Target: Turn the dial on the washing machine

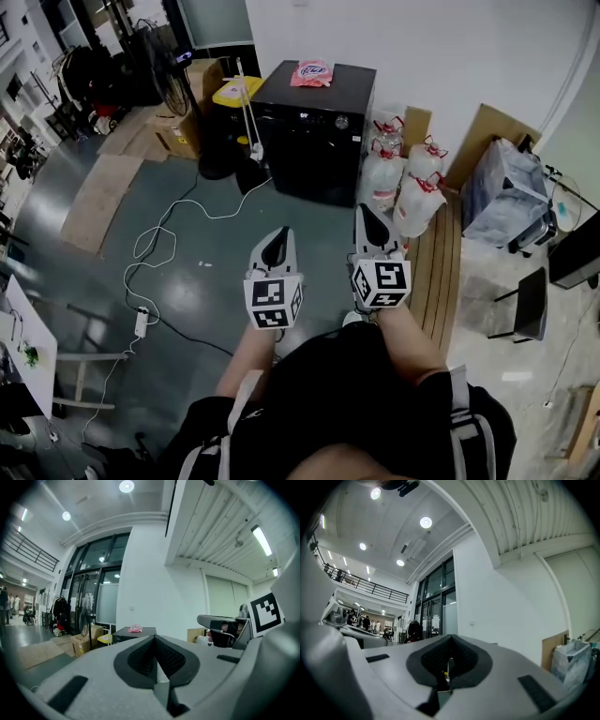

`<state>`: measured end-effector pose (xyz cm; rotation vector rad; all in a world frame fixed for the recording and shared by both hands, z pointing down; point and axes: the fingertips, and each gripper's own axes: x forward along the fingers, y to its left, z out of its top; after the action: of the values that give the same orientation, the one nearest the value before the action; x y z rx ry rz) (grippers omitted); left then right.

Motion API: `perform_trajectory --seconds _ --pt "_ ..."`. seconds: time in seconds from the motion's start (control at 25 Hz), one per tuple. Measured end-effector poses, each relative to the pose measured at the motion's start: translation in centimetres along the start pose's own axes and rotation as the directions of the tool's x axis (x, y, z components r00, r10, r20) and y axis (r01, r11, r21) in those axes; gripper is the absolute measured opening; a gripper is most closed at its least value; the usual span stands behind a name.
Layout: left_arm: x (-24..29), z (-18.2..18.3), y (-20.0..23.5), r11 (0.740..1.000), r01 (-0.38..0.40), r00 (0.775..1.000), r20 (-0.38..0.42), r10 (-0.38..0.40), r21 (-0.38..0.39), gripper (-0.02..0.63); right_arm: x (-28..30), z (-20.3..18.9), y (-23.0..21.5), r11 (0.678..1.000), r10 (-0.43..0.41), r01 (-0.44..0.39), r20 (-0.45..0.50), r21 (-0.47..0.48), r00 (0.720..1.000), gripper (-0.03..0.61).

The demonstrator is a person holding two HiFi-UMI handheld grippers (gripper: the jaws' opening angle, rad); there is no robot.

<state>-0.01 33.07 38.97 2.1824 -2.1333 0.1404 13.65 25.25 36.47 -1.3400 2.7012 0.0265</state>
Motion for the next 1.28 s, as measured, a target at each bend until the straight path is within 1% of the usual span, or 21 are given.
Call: perform_trajectory --seconds 0.32,0.56,0.68,0.84,1.0,1.08,1.28 --pt "-0.2 0.0 0.7 1.0 0.007 1.0 0.027 -0.007 0.001 -0.005 0.3 0.0 0.7 1.0 0.002 -0.001 0.021 -0.015 1.0 0.008" --pt "3.3 0.5 1.7 1.0 -0.007 1.0 0.031 0.007 0.016 -0.005 3.7 -0.4 -1.7 1.0 -0.01 0.009 0.033 0.008 0.999 0.008" --pt "6.0 0.5 2.6 1.0 -0.007 1.0 0.026 0.007 0.02 -0.005 6.4 -1.2 -2.9 1.0 -0.025 0.025 0.032 0.019 0.999 0.008" --pt "10.4 -0.7 3.4 1.0 0.006 1.0 -0.011 -0.006 0.017 -0.005 10.2 -3.2 -4.6 0.999 -0.027 0.027 0.005 0.025 1.0 0.008" --pt "15.6 -0.1 4.5 1.0 0.01 1.0 -0.008 -0.01 0.023 -0.005 15.0 -3.7 -6.8 0.999 -0.033 0.032 0.016 0.03 0.999 0.008" --pt "18.4 0.1 5.1 1.0 0.009 1.0 -0.011 -0.009 0.02 -0.005 17.4 -3.9 -8.0 0.999 -0.038 0.037 0.019 0.011 0.999 0.008" --pt "25.6 0.5 6.1 1.0 0.013 0.999 -0.034 -0.013 0.018 -0.005 23.3 -4.8 -11.2 0.996 -0.047 0.047 0.009 -0.069 0.999 0.008"
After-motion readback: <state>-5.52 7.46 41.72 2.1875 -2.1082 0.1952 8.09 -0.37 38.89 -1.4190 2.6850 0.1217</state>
